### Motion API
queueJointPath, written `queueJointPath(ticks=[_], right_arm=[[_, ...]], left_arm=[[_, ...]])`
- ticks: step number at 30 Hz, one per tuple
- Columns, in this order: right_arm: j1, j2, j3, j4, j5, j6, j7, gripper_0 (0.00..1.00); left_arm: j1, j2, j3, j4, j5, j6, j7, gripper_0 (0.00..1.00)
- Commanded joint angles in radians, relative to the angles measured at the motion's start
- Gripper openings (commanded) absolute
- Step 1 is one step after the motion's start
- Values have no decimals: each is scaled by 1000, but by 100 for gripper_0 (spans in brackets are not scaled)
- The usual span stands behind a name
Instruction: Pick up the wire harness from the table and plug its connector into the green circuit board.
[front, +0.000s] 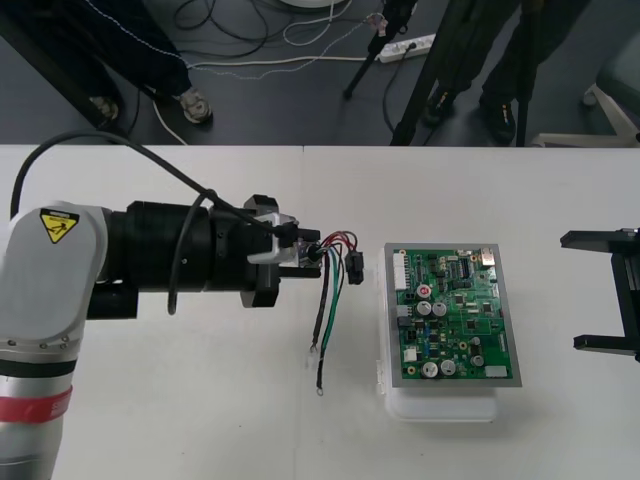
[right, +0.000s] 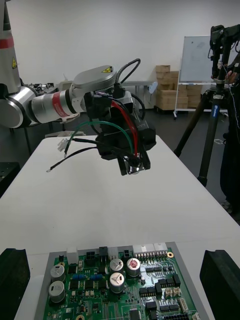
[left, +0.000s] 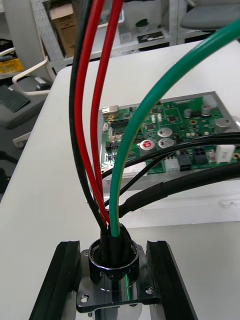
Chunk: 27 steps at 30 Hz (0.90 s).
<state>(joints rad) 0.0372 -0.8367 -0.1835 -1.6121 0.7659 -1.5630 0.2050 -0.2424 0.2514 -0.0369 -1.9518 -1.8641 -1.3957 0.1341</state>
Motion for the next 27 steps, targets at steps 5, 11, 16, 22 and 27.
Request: queueJointPath(ticks=[5,11,16,22,27], right_arm=[[-17,-42,-31,0,-5,-8,-3,100],[-17,-42,-31,0,-5,-8,-3,100],[-17,-42,-31,0,-5,-8,-3,100],[-17,-42,-31,0,-5,-8,-3,100],[-17,-42,-31,0,-5,-8,-3,100]], left_arm=[[15,-37,-133,-39,-130,270,97,0],[3,-37,-201,-39,-208,373,188,0],[-31,-60,-224,-39,-287,393,279,0],[-55,-113,-230,-39,-386,393,371,0],[-61,-150,-230,-38,-442,393,409,0]])
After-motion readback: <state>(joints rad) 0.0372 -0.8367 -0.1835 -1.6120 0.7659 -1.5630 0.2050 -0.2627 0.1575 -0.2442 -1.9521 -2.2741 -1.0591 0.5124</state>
